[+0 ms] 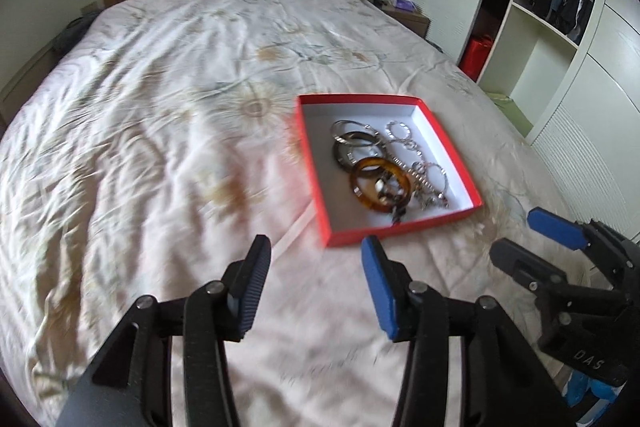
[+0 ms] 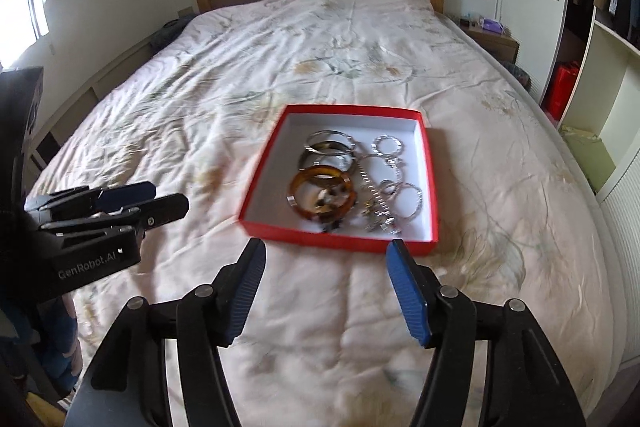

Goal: Organize jewelry

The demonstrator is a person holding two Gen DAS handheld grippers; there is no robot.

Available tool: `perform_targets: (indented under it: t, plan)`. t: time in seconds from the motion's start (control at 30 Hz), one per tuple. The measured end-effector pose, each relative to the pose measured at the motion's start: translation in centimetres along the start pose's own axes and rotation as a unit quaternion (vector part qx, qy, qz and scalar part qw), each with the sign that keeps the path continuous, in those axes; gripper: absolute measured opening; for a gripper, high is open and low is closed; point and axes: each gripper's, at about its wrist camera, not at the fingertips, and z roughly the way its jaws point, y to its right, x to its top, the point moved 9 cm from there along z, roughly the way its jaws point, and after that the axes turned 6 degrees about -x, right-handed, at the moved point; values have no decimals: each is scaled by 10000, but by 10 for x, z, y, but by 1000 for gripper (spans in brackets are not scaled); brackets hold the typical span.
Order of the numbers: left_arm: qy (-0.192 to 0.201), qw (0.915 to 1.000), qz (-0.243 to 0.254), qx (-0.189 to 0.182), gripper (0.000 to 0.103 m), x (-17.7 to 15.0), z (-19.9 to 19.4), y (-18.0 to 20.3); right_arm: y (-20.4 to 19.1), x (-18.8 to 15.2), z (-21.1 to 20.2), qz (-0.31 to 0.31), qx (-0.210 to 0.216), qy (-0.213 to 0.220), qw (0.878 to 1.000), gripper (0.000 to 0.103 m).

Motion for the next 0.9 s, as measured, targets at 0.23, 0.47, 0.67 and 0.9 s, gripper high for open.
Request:
perform_targets:
  t: [0.23, 0.47, 0.67, 0.9]
  plan:
    - [278, 9993, -67, 257, 48, -24, -50, -23, -37, -11, -37, -95, 1, 210, 9997, 78]
    - [597, 9968, 24, 539, 48, -38, -94, -43, -67, -23, -60, -171, 13, 311, 9994, 85]
    - [774, 9938, 41, 797, 48, -50, -122, -61, -85, -31, -73, -213, -50, 397, 9990, 94]
    - [891, 9899, -44, 1102, 48, -67, -146, -88, -105, -41, -81, -275, -156, 432, 9986, 100]
